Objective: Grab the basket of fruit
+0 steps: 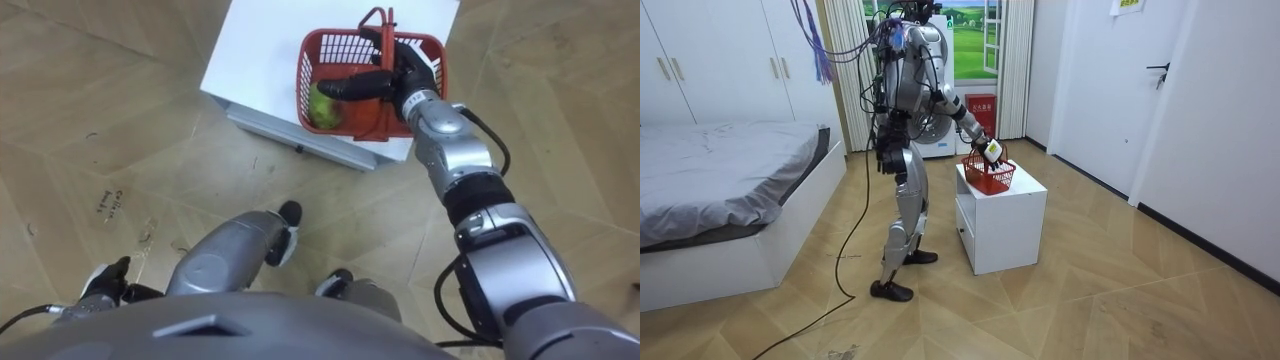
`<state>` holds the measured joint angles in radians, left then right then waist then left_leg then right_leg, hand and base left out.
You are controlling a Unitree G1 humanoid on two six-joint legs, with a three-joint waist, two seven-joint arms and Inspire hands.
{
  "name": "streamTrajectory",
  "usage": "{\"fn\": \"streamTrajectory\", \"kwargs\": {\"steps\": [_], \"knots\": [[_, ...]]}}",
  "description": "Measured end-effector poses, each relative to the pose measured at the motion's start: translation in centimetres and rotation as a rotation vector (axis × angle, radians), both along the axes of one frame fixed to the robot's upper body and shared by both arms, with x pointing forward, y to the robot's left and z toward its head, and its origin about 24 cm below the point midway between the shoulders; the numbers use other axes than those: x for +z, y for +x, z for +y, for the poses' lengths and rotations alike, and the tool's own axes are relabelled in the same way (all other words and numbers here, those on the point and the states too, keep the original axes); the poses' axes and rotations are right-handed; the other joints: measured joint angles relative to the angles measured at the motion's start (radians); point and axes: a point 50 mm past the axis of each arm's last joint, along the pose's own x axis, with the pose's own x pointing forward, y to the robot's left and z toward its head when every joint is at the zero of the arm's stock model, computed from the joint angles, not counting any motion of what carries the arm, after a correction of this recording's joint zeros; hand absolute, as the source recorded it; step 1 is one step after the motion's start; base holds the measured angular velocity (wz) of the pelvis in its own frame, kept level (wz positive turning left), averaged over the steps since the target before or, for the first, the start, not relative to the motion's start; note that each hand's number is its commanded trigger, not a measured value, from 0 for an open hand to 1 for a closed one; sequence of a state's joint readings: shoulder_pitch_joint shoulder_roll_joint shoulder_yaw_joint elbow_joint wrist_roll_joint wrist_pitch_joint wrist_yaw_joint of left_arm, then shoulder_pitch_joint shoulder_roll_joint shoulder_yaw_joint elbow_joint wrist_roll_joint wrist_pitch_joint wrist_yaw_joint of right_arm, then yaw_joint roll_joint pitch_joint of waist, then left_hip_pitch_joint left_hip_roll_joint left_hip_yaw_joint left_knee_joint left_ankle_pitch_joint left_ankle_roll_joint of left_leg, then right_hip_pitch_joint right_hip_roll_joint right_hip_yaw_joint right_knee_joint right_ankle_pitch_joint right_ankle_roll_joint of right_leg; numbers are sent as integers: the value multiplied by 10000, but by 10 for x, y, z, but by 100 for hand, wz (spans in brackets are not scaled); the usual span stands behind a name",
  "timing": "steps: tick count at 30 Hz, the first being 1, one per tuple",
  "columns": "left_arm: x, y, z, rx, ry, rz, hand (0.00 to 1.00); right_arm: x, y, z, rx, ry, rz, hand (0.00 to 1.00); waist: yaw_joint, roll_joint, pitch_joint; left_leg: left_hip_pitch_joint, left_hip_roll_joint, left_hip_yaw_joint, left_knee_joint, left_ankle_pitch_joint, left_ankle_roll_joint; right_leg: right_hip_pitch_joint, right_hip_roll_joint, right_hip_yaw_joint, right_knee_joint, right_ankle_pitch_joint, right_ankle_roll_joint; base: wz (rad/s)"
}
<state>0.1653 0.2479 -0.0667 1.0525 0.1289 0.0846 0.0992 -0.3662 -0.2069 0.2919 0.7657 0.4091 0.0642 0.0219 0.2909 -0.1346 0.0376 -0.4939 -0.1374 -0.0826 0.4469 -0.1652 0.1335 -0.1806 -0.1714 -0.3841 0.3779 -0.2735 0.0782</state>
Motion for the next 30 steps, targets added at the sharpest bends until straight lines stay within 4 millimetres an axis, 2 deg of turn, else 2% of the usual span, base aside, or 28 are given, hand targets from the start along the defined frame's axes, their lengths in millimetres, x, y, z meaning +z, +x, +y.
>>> {"fn": "streamTrajectory", "kwargs": {"steps": [10,13,19,24,27,28,30], "knots": [[0,1,0,131,-103,-81,0,0,0,-2,2,-150,0,0,-8,-25,-13,7,3,57,-5,-16,24,-4,-25,16,-1,12,22,0],[0,1,-1,135,-107,-80,0,1,1,-2,24,-153,-20,0,-118,-25,-14,11,4,22,-5,-17,25,0,-10,28,15,49,87,1],[1,9,-1,208,-117,-317,0,4,2,-9,-319,-76,-172,0,-177,-22,-17,14,15,115,-5,-51,62,-19,-42,10,5,53,92,-4],[2,12,0,267,65,-450,0,3,-3,-16,-808,-11,-256,0,-376,-43,-49,216,16,269,-70,-86,118,85,-110,44,-14,66,116,-9],[2,12,0,424,147,-491,0,-3,-11,-20,-1065,-54,-54,0,-470,-60,-66,498,17,410,-167,-103,142,236,-126,341,-17,73,129,-12],[1,9,0,535,157,-449,0,-4,-14,-23,-1068,-81,-90,0,-559,-29,-119,591,18,452,-175,-121,169,298,-126,469,-7,73,130,-14],[2,6,2,716,176,-454,0,-2,-19,-26,-1051,-92,-243,0,-706,-25,-150,757,25,548,-221,-130,184,385,-123,666,-4,79,140,-15]]}}
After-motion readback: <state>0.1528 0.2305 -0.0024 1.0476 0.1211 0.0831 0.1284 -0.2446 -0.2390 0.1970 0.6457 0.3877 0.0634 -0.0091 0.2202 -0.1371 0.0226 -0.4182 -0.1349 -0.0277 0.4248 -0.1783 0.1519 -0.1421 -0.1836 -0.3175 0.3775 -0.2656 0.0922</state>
